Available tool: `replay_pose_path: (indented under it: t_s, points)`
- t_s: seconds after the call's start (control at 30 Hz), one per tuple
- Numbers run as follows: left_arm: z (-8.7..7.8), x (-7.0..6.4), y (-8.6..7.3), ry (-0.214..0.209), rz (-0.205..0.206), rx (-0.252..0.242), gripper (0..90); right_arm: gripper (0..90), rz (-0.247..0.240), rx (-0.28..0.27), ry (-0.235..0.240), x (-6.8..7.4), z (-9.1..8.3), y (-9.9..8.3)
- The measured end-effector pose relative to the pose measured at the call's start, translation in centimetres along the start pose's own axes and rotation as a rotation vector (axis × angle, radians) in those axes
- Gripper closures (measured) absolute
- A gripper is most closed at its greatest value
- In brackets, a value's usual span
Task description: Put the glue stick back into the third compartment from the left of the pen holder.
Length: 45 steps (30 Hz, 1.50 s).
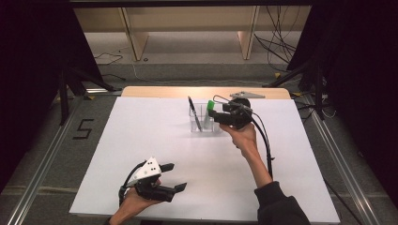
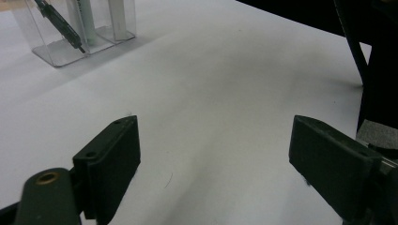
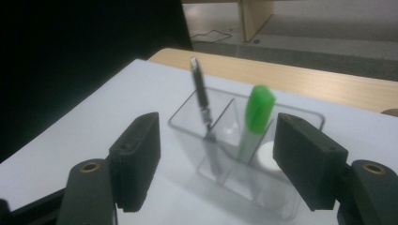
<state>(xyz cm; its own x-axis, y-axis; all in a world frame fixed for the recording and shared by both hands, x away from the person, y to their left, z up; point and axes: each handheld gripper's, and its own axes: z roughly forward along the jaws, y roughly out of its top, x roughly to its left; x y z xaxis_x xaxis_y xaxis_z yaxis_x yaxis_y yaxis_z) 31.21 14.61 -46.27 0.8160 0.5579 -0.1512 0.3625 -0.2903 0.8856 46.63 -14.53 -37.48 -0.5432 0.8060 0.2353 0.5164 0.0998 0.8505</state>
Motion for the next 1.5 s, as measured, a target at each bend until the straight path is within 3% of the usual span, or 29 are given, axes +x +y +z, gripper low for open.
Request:
replay_pose_path:
  t_s: [0.23,0.4,0.8,1.17,1.5]
  points:
    - [0.0,0.1,0.0,-0.003,-0.005,0.001,16.5,32.7,-0.086,0.005,0.044,2.0,-2.2,-2.3]
    - [0.1,0.0,0.0,-0.003,-0.01,0.0,16.5,32.6,-0.121,0.008,0.041,2.7,-3.6,-3.6]
    - [0.1,0.1,-0.1,-0.002,-0.014,0.003,16.5,32.4,-0.139,0.019,0.045,2.9,-5.4,-6.3]
    - [0.0,0.2,-0.1,-0.001,-0.014,0.001,16.4,28.2,-0.157,0.002,0.089,3.4,-6.7,-7.7]
    - [0.0,0.3,0.0,0.002,-0.019,0.003,16.5,27.4,-0.154,-0.018,0.1,2.6,-8.3,-9.5]
